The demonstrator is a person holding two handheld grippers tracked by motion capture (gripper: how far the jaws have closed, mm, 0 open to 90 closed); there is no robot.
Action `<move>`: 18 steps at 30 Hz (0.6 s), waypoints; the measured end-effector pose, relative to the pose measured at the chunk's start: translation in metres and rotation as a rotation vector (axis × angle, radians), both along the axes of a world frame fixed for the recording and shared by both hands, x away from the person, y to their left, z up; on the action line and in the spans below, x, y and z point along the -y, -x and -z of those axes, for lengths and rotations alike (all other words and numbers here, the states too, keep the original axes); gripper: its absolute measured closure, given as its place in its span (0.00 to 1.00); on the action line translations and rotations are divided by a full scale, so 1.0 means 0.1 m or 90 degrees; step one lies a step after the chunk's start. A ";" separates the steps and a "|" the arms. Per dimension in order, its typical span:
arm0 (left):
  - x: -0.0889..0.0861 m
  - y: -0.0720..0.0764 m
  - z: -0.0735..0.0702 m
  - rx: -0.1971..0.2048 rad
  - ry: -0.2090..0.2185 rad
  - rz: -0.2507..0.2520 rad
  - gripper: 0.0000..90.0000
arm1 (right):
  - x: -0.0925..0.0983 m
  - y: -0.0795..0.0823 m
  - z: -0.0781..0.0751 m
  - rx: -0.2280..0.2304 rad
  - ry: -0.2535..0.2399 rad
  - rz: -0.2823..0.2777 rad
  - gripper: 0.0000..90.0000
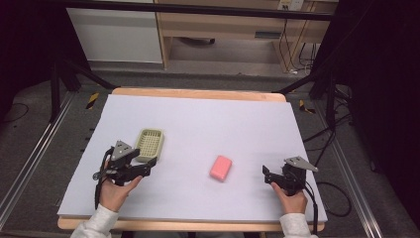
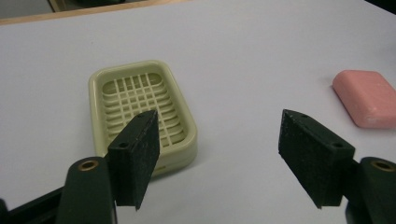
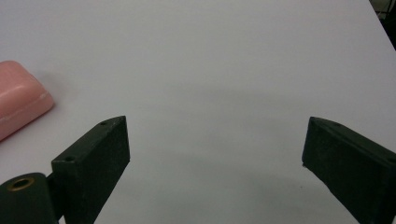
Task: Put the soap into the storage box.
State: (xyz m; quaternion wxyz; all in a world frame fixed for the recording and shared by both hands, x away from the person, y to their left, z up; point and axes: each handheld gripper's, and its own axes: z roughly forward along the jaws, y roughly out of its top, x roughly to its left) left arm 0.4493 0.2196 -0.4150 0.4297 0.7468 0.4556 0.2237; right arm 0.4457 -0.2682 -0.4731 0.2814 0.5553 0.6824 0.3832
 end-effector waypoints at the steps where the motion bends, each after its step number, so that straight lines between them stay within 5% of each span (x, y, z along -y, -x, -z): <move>1: 0.00 0.00 0.00 0.000 0.000 0.000 0.32 | 0.00 0.00 0.00 0.000 0.000 0.000 0.09; 18: 0.38 -0.13 -0.07 0.001 -0.008 0.036 0.31 | 0.00 -0.01 -0.01 0.002 0.001 0.002 0.10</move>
